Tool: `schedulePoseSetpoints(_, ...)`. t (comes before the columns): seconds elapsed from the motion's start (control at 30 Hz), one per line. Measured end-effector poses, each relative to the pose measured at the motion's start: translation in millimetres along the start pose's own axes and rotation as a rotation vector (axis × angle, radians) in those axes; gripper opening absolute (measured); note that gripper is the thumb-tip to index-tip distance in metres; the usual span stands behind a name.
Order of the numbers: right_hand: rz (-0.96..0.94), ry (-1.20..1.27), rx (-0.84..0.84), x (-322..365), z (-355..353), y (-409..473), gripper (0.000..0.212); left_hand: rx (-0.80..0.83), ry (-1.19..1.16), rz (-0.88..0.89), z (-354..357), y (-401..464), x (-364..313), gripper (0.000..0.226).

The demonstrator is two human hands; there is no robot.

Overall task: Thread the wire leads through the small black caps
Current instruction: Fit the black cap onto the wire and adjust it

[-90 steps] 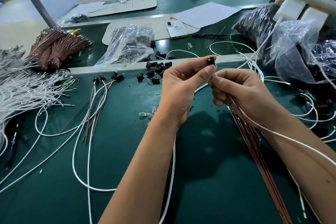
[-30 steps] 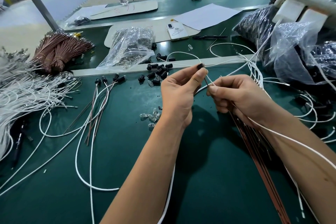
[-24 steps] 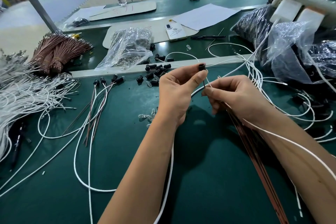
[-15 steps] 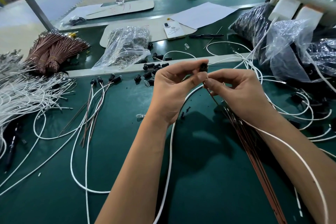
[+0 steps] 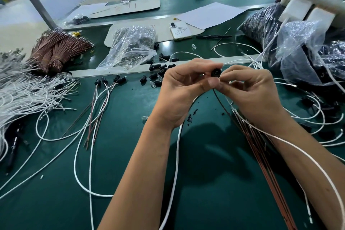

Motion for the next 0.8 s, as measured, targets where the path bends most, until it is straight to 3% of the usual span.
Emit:
schedulePoseSetpoints(0.23,-0.022,-0.025,0.0,7.4,-0.3,-0.7,0.015,0.071,-0.051,-0.029,-1.7,-0.6,-2.2,0.038)
schedulePoseSetpoints(0.8,0.011,-0.035,-0.043,8.5,-1.7,-3.6,0.009,0.029,0.064,-0.022,-0.9,-0.4,-4.4,0.034)
Point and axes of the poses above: each hand's wrist, its own y-axis towards the middle knuckle, its own z-axis out of the palm, x = y × z, the point moved 2 cm from there along y, towards the middle knuckle, and after that the axes turned 5 degrees about x, right-handed, at the moved point
